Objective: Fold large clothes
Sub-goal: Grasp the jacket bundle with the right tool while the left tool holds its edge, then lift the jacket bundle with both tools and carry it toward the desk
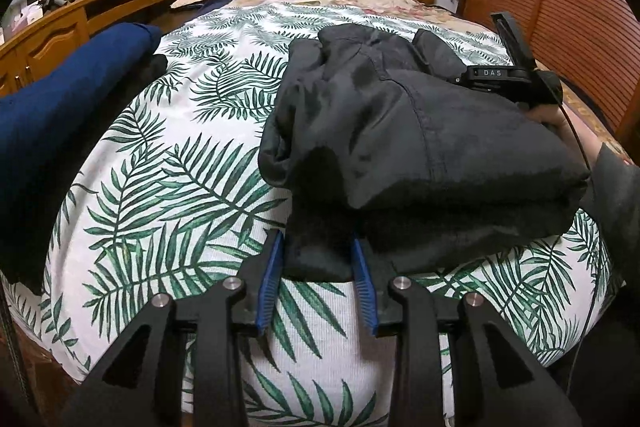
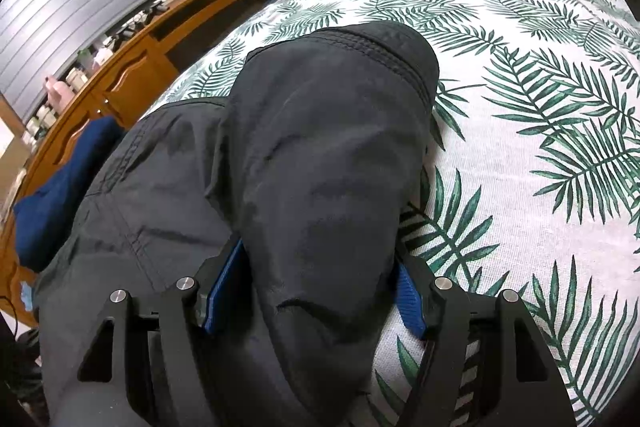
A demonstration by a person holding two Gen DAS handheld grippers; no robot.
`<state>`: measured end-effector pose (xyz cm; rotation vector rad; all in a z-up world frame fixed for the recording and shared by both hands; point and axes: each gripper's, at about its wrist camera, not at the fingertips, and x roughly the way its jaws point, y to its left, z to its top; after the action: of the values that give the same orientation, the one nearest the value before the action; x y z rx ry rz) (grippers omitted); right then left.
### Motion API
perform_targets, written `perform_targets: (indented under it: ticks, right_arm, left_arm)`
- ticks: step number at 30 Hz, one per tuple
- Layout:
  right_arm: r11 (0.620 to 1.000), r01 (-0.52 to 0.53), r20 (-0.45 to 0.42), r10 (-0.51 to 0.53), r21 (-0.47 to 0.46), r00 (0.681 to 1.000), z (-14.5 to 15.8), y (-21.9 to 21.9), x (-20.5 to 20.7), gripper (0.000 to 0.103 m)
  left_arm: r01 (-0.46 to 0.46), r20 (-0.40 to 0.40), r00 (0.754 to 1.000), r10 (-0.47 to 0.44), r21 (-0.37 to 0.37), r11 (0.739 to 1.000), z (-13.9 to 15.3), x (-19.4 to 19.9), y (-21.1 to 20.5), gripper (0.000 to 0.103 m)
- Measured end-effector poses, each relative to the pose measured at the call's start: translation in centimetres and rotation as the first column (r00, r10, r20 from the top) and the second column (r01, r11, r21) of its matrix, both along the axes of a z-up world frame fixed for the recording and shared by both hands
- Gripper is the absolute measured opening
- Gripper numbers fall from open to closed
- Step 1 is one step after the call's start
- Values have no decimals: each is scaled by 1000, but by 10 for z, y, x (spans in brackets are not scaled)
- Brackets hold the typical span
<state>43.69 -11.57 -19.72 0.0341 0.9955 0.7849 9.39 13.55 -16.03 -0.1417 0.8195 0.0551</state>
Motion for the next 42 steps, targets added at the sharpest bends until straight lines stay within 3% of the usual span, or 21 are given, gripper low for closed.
perform_targets:
  ticks: [10, 12, 13, 17, 25, 32, 38, 42]
  right_arm:
    - [1000, -6, 3, 6, 1, 1000, 1, 0, 0, 65]
    - [1000, -3, -9, 3, 19, 1000, 2, -4, 0, 59]
    - [1000, -2, -16, 2, 29, 1000, 3, -6, 0, 54]
    - [997, 7, 6, -8, 76, 1000, 18, -14, -5, 31]
    - [994, 11, 150, -28, 110, 988, 70, -12, -38, 27]
    - [995, -26, 227, 3, 99, 974, 93, 5, -72, 26]
    - [997, -47, 300, 24, 68, 953, 119, 52, -100, 26]
    - [996, -83, 351, 66, 36, 934, 154, 103, -114, 26]
  left_arm:
    - [15, 5, 1000, -15, 10, 1000, -1, 1, 0, 34]
    - [19, 5, 1000, -19, 3, 1000, -1, 1, 1, 31]
    - [27, 11, 1000, -27, 1, 1000, 1, 0, 1, 19]
    - [15, 52, 999, -15, 8, 1000, 11, -3, 3, 10]
    - [17, 148, 989, -23, 45, 999, 46, -13, 2, 6]
    - [-5, 199, 980, -8, 66, 998, 65, -27, 21, 5]
    - [-3, 253, 967, -19, 89, 996, 91, -48, 64, 4]
    - [-39, 307, 952, 1, 117, 992, 121, -61, 107, 4]
